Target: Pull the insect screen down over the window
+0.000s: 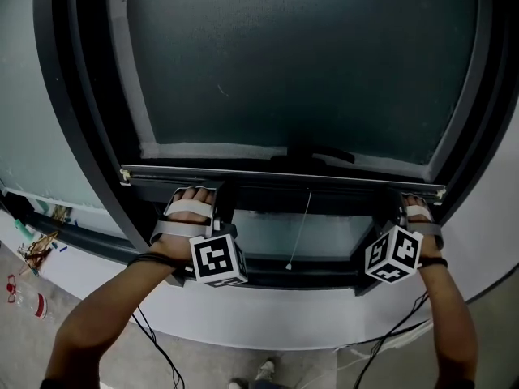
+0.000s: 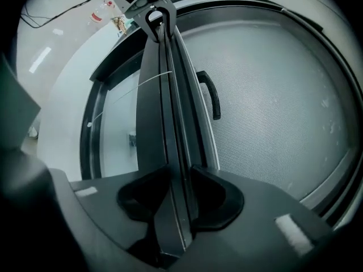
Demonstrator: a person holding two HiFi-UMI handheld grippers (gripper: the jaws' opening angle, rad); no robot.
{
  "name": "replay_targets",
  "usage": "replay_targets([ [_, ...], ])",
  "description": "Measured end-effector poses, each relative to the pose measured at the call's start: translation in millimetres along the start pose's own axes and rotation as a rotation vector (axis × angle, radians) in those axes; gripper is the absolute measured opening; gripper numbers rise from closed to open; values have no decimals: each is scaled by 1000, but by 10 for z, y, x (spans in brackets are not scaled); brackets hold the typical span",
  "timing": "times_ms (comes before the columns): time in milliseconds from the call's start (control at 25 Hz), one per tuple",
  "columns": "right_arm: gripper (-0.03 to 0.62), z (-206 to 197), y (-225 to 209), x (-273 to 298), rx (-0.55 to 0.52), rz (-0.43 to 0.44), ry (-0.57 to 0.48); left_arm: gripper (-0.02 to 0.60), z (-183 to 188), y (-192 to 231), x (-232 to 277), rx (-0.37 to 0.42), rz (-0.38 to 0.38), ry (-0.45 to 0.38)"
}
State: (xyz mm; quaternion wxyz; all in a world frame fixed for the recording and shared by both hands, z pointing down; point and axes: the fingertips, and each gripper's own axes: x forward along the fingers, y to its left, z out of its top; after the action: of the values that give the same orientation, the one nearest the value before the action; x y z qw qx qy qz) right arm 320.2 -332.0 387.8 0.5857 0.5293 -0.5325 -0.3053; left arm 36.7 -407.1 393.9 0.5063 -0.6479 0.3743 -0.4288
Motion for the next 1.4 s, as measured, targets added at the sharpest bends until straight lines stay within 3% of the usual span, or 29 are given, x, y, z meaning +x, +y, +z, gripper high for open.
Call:
replay_targets([
  [560, 121, 47, 50, 64, 49, -29, 10, 129, -62, -26, 39, 71, -92, 6],
  [640, 95, 45, 73, 87, 34, -32, 16, 119, -71, -53, 60, 81, -106, 17],
  [960, 86, 42, 102, 96, 32, -29, 42, 121, -80, -97, 84, 74, -116, 17],
  [1400, 78, 63, 103, 185, 14, -94, 75, 130, -95, -136, 152, 66, -116, 2],
])
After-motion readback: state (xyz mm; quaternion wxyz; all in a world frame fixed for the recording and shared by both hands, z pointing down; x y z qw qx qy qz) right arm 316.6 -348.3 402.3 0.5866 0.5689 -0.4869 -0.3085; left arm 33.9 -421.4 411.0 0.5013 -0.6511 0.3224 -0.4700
